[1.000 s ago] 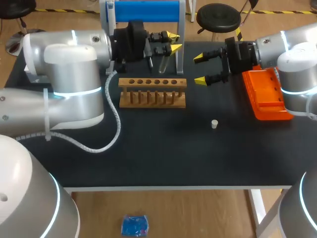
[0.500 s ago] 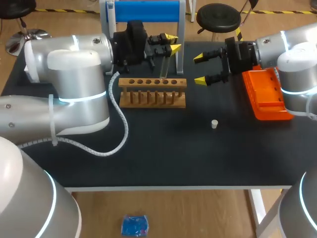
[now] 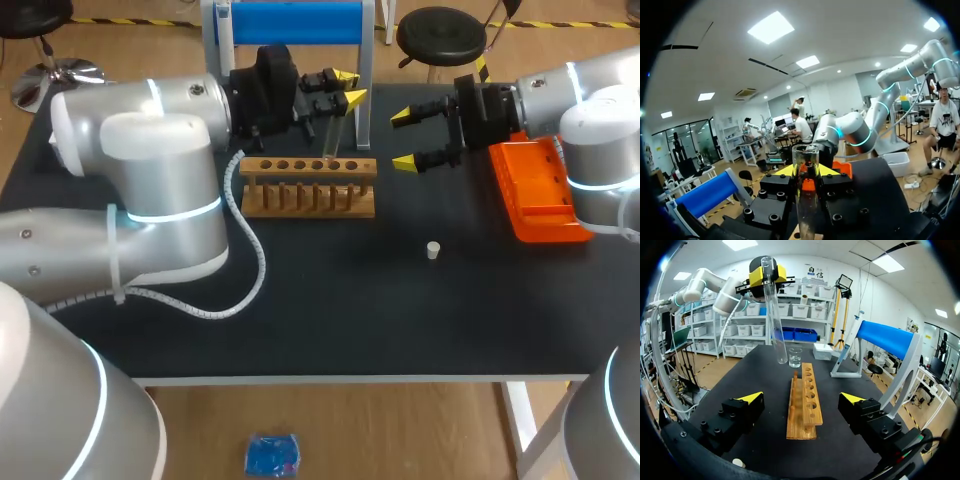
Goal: Invert the test tube, pick up the pipette, mount the tip to pipette, aspirate from beaker and dispense into the tube, eject the tip, return the pipette, and cap with the stopper.
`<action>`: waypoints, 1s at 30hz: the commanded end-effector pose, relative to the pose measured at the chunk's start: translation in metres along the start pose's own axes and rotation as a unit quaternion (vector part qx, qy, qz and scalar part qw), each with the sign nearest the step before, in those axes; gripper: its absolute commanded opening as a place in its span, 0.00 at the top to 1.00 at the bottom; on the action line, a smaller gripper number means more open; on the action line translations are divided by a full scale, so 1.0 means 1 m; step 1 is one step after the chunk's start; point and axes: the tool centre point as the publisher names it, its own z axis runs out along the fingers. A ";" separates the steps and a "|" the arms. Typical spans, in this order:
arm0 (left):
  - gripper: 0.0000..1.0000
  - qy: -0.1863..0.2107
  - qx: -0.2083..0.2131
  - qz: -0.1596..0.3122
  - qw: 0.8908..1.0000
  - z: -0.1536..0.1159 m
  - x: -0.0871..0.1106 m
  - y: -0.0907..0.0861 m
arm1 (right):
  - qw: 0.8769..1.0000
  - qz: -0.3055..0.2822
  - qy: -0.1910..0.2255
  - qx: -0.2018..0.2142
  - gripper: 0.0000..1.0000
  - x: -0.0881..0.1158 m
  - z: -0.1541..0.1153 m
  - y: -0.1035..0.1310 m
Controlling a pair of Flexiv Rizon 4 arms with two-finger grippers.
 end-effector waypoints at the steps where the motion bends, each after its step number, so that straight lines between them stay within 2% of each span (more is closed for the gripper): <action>1: 1.00 -0.005 -0.005 -0.009 1.000 0.001 0.002 -0.001 | 1.000 0.000 0.002 0.000 0.00 -0.001 -0.001 0.000; 12: 1.00 0.016 0.001 -0.054 0.998 0.003 -0.008 0.002 | 1.000 0.000 0.002 0.000 0.00 -0.001 -0.001 0.000; 24: 1.00 0.039 0.006 -0.116 0.992 0.002 -0.032 0.028 | 1.000 0.000 0.002 0.000 0.00 -0.001 -0.001 0.000; 30: 1.00 0.038 0.013 -0.112 0.993 0.000 -0.048 0.033 | 1.000 0.000 0.002 0.000 0.00 -0.001 -0.001 0.000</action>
